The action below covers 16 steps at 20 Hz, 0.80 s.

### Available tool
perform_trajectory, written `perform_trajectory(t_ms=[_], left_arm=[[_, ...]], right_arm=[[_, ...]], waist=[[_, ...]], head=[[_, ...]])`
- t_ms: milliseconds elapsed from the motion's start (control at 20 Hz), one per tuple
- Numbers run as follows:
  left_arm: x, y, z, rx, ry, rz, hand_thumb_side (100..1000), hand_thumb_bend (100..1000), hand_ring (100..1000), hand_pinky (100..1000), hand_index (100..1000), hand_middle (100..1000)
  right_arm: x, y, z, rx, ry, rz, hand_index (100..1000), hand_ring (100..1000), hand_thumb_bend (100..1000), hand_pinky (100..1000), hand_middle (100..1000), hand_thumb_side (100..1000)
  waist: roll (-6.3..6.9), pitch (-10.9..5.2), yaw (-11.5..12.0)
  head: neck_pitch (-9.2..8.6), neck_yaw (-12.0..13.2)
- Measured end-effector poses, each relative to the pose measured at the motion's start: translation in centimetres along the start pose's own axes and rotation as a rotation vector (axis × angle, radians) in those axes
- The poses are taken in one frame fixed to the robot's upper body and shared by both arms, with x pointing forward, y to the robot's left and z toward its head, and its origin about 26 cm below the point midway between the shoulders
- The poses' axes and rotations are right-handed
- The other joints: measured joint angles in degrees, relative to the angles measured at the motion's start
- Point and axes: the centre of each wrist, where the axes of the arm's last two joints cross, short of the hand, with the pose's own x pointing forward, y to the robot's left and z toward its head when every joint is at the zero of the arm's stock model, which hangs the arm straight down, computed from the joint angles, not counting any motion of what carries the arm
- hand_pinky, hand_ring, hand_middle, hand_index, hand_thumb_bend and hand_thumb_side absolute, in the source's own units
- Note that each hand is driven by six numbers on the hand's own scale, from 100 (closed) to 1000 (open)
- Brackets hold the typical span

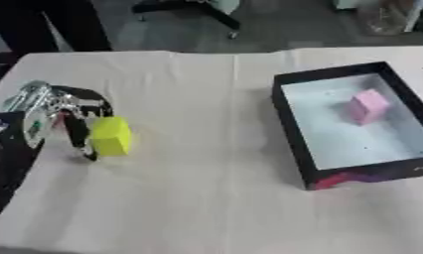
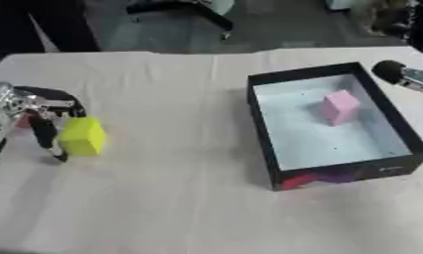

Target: Pick up the objects with one hand, pass them to the other hand, and then place them into the box on the other side of the table.

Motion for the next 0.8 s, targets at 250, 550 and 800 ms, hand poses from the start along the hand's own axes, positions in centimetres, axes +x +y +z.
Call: perform_trajectory(t_ms=[250, 550, 800], left_arm=[[0.0, 0.0, 0.0, 0.030, 0.006, 0.003, 100, 312, 702, 738, 541, 622], [0.2, 0.6, 0.4, 0.112, 0.004, 0.031, 100, 285, 631, 704, 502, 563], [0.4, 1.7, 1.8, 0.214, 0.002, 0.068, 100, 292, 612, 700, 500, 550]], right_arm=[[0.0, 0.0, 0.0, 0.000, -0.003, 0.000, 1000, 1000, 509, 997, 691, 155], [0.0, 0.0, 0.0, -0.003, -0.008, -0.008, 1000, 1000, 508, 998, 692, 153], [0.0, 0.0, 0.0, -0.006, -0.013, -0.012, 1000, 1000, 508, 997, 693, 152]], waist=[[0.00, 0.00, 0.14], [-0.01, 0.00, 0.51], [-0.01, 0.00, 0.61]], head=[[-0.05, 0.09], [-0.04, 0.11], [0.44, -0.07]])
